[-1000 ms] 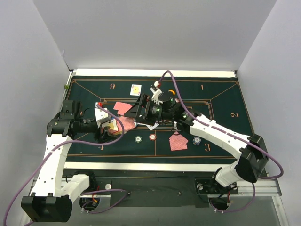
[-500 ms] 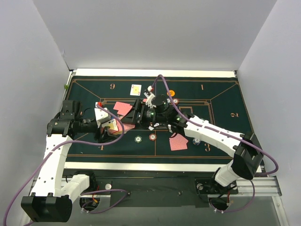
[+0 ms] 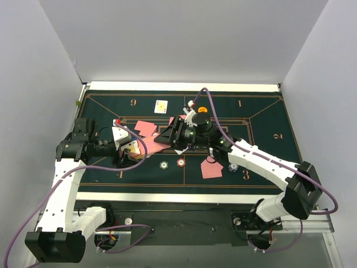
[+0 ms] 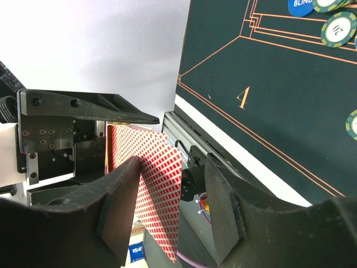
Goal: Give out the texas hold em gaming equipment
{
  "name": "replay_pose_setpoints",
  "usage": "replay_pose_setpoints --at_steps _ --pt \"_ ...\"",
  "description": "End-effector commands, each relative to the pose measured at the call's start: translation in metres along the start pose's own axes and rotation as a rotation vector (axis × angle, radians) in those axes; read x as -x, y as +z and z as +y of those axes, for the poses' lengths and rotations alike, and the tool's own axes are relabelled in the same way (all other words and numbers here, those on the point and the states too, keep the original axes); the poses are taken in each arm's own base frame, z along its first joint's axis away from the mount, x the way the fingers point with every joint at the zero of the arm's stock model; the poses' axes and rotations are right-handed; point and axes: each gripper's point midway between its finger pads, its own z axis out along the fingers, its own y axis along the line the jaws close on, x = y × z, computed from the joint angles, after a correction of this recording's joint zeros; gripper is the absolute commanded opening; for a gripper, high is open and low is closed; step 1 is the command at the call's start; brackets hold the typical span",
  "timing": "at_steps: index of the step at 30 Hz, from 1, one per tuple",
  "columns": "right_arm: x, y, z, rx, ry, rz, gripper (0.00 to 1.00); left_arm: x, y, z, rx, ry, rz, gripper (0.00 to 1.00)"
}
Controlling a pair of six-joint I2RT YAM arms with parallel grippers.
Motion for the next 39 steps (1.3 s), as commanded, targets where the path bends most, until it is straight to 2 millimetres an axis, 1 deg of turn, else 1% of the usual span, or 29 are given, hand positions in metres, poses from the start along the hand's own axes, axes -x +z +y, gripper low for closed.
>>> replay_pose_setpoints --at_steps 1,2,7,8,9,10,11,12,19,20,23,24,25,26,27,28,29,32,33,34,35,36,37,38,39 --pt "0.005 -0.014 0.014 0.038 -0.024 -0.022 0.42 0.026 -0.002 0.001 -0.012 0.073 -0.079 0.0" --pt "0.006 -0.016 0.016 0.042 -0.025 -0.024 0.41 0.026 -0.001 0.001 -0.011 0.073 -0.079 0.0" --pt "0.01 -0.025 0.016 0.038 -0.03 -0.038 0.27 0.025 -0.001 0.002 -0.01 0.071 -0.078 0.0" --pt "0.014 -0.03 0.019 0.042 -0.032 -0.05 0.25 0.026 -0.001 0.003 -0.007 0.073 -0.08 0.0" --pt "0.014 -0.031 0.016 0.032 -0.031 -0.052 0.24 0.026 -0.001 0.003 -0.009 0.073 -0.079 0.0" --pt "0.017 -0.036 0.017 0.037 -0.035 -0.064 0.22 0.026 -0.001 0.003 -0.009 0.071 -0.079 0.0" --pt "0.017 -0.037 0.014 0.024 -0.031 -0.061 0.2 0.026 -0.001 0.003 -0.011 0.07 -0.08 0.0" --pt "0.021 -0.042 0.013 0.021 -0.031 -0.073 0.18 0.027 -0.001 0.004 -0.009 0.069 -0.079 0.0" --pt "0.034 -0.06 0.002 -0.004 -0.026 -0.11 0.11 0.028 -0.001 0.006 -0.005 0.072 -0.082 0.0" --pt "0.033 -0.061 0.0 -0.008 -0.024 -0.106 0.11 0.028 -0.001 0.006 -0.007 0.072 -0.081 0.0" --pt "0.037 -0.066 -0.008 -0.028 -0.025 -0.115 0.1 0.027 0.0 0.007 -0.003 0.069 -0.079 0.0" --pt "0.037 -0.068 -0.012 -0.042 -0.029 -0.111 0.09 0.027 0.0 0.007 -0.004 0.067 -0.078 0.0" --pt "0.042 -0.071 -0.018 -0.057 -0.026 -0.122 0.09 0.027 0.0 0.008 -0.002 0.068 -0.076 0.0" --pt "0.039 -0.072 -0.026 -0.076 -0.026 -0.111 0.09 0.026 0.0 0.008 0.0 0.066 -0.074 0.0" --pt "0.046 -0.075 -0.032 -0.087 -0.019 -0.125 0.09 0.026 0.0 0.009 0.003 0.068 -0.073 0.0" --pt "0.044 -0.076 -0.041 -0.104 -0.017 -0.116 0.09 0.026 0.0 0.01 0.004 0.066 -0.071 0.0" --pt "0.049 -0.077 -0.049 -0.121 -0.007 -0.128 0.09 0.027 0.0 0.01 0.005 0.069 -0.072 0.0" --pt "0.053 -0.074 -0.078 -0.179 0.003 -0.127 0.08 0.028 0.0 0.011 0.004 0.069 -0.073 0.0" --pt "0.055 -0.07 -0.089 -0.206 0.014 -0.125 0.08 0.029 -0.001 0.01 0.004 0.071 -0.076 0.0" --pt "0.057 -0.069 -0.092 -0.21 0.008 -0.123 0.08 0.029 -0.001 0.011 0.004 0.07 -0.075 0.0" --pt "0.058 -0.063 -0.103 -0.232 0.011 -0.116 0.07 0.029 -0.001 0.011 0.003 0.069 -0.075 0.0" --pt "0.061 -0.06 -0.106 -0.238 0.005 -0.12 0.07 0.03 -0.001 0.011 0.004 0.07 -0.075 0.0" --pt "0.063 -0.052 -0.114 -0.25 0.0 -0.112 0.07 0.03 -0.001 0.011 0.003 0.067 -0.075 0.0" --pt "0.066 -0.048 -0.116 -0.254 -0.005 -0.112 0.06 0.03 -0.001 0.011 0.002 0.067 -0.076 0.0" --pt "0.069 -0.04 -0.125 -0.269 -0.014 -0.107 0.06 0.03 -0.001 0.011 0.002 0.067 -0.076 0.0"
